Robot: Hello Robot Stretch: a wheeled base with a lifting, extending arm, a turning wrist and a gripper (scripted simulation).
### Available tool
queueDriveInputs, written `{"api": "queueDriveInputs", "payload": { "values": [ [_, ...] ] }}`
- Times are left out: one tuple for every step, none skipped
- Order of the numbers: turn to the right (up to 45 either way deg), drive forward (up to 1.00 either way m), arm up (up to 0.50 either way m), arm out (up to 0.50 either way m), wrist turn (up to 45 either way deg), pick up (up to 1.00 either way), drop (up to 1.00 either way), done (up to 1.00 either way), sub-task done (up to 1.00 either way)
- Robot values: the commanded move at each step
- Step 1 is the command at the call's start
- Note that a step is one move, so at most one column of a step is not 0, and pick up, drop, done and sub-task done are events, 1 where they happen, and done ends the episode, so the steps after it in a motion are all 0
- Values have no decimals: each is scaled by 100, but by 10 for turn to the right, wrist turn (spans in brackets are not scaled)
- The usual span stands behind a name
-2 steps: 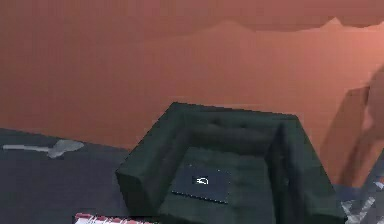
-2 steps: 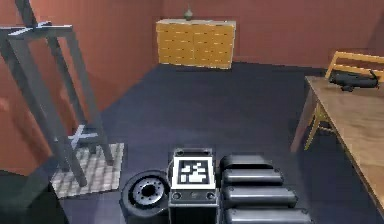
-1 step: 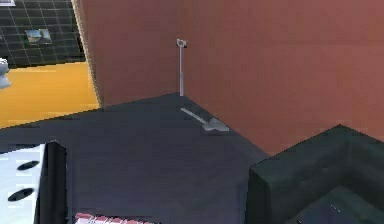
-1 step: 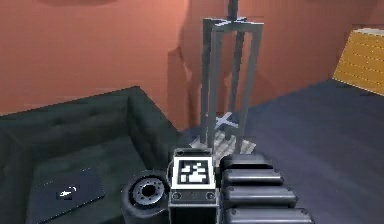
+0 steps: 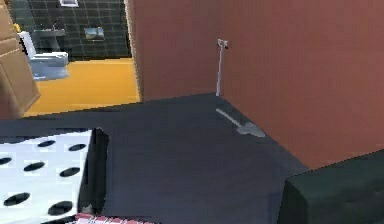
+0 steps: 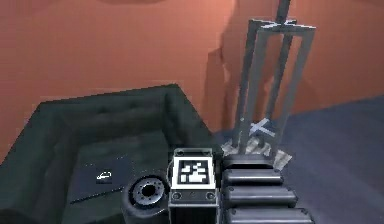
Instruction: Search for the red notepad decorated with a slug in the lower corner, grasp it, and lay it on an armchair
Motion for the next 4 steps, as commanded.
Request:
{"api": "queueDriveInputs", "payload": {
  "values": [
    [450, 0, 0, 0, 0, 0, 0, 0, 0],
    [30, 0, 0, 0, 0, 0, 0, 0, 0],
    [-420, 0, 0, 0, 0, 0, 0, 0, 0],
    [330, 0, 0, 0, 0, 0, 0, 0, 0]
  ]
}}
